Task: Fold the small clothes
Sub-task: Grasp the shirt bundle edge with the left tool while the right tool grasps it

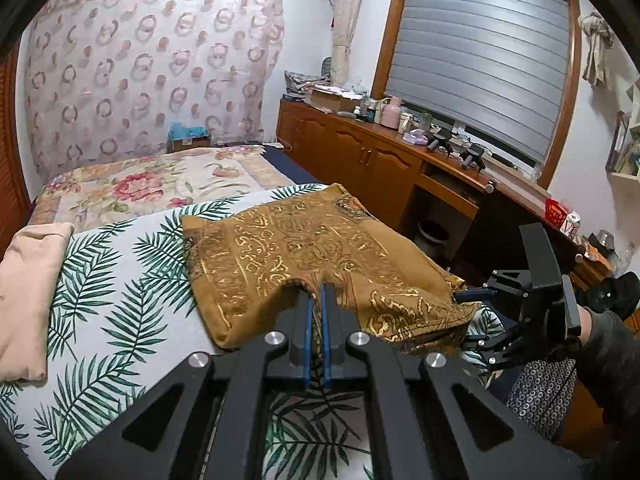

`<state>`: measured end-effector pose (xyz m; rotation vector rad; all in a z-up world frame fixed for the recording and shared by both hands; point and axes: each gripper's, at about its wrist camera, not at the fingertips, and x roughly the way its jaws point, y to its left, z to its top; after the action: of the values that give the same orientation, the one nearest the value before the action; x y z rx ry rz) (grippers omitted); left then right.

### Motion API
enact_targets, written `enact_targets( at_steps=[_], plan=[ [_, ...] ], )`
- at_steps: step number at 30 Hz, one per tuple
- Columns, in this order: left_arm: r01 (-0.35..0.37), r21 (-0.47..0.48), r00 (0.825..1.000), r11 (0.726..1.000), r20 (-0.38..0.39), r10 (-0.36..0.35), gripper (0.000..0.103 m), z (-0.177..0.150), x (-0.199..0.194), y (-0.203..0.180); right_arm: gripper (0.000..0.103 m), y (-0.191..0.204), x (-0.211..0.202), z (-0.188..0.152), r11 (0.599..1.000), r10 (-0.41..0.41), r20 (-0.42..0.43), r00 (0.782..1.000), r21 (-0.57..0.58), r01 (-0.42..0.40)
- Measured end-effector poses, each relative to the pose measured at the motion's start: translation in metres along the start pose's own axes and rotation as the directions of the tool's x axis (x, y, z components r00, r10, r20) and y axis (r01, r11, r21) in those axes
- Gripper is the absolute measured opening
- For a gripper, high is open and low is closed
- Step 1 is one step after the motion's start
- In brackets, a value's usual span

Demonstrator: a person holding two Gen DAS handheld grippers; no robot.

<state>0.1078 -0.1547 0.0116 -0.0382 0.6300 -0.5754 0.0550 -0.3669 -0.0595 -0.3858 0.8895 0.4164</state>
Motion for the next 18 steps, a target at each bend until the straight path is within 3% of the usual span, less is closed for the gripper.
enact_targets(
  at_steps=[2, 4, 6, 12, 18],
  plan=[
    [-0.006, -0.003, 1.0, 1.0, 0.003, 0.006, 0.001, -0.001, -0.001, 0.002, 0.053, -0.003, -0.002, 0.003, 1.0, -0.005, 0.017, 1.0, -0.002, 0.005],
    [-0.011, -0.009, 1.0, 1.0, 0.006, 0.011, 0.001, -0.001, -0.002, 0.005, 0.024, -0.009, -0.006, 0.008, 1.0, 0.011, 0.05, 0.999, 0.008, -0.012],
    [-0.022, -0.016, 1.0, 1.0, 0.011, 0.022, 0.001, 0.001, -0.002, 0.009, 0.012, -0.015, -0.014, 0.016, 0.999, 0.03, 0.103, 0.994, 0.026, -0.033],
    [-0.059, -0.028, 0.998, 0.998, 0.009, 0.059, 0.002, 0.015, 0.005, 0.031, 0.009, -0.038, -0.03, 0.06, 0.995, 0.027, 0.262, 0.965, 0.083, -0.05],
    [-0.071, -0.056, 0.998, 0.996, 0.0, 0.071, 0.002, 0.029, 0.024, 0.057, 0.009, -0.054, -0.015, 0.105, 0.995, 0.018, 0.301, 0.953, 0.086, -0.046]
  ],
)
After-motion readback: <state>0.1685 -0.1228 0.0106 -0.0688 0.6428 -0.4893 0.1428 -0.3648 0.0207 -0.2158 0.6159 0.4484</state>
